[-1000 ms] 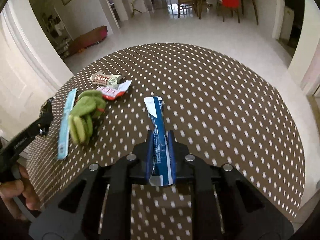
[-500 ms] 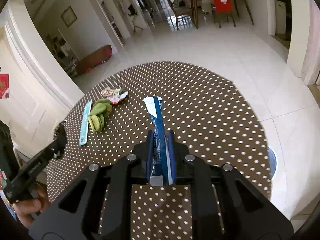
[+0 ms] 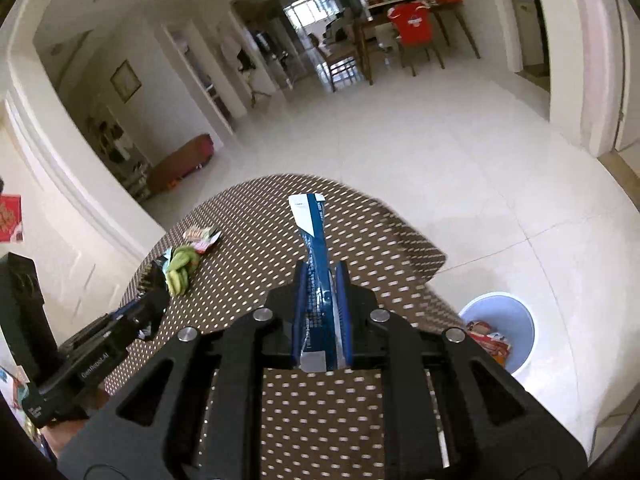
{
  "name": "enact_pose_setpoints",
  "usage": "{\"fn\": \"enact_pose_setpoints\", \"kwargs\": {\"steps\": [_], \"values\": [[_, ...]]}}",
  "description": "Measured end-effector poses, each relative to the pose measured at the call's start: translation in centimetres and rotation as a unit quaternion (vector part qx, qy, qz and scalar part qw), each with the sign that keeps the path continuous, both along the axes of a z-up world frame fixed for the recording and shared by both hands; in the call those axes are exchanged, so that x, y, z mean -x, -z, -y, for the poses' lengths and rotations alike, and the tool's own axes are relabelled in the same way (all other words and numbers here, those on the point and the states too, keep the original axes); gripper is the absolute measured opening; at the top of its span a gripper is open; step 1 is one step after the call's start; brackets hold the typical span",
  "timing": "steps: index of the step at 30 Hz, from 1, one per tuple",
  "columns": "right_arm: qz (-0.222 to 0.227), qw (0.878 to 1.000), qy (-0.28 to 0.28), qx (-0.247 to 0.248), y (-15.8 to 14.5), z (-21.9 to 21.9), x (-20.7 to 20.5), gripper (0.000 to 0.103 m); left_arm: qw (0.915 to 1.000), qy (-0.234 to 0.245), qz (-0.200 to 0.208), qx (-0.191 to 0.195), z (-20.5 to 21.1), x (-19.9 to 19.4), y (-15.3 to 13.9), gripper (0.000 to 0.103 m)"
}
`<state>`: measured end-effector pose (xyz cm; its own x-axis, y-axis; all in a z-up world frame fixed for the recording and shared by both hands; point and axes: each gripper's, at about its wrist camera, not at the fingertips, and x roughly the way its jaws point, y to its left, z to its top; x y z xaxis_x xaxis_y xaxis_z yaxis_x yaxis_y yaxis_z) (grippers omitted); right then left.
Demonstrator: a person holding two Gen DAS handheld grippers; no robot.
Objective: Collect trash
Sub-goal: 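Carry the wrapper and blue strip over the blue bin and open both tools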
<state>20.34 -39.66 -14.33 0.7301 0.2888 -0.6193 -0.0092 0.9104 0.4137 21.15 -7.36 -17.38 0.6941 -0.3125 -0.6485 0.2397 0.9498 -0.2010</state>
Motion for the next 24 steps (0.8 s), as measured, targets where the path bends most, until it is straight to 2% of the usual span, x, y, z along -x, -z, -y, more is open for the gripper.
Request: {"fn": "enact_pose_setpoints", "kwargs": {"steps": [14, 19, 24], "values": [[-0.001, 0.995, 0.103, -0.011, 0.2, 12.9, 1.8, 0.015, 0.9946, 0.103, -0.001, -0.008, 12.4, -1.9, 0.1, 0.017], [-0.023, 0.991, 0.134, -0.018, 2.1, 17.1, 1.5, 0.015, 0.9898, 0.141, -0.017, -0.015, 17.7, -3.1, 1.7, 0.017], [-0.054, 0.986, 0.152, -0.032, 5.0, 19.4, 0.7, 0.015, 0.984, 0.164, -0.066, -0.022, 22.4, -5.4, 5.0, 0.017]]}}
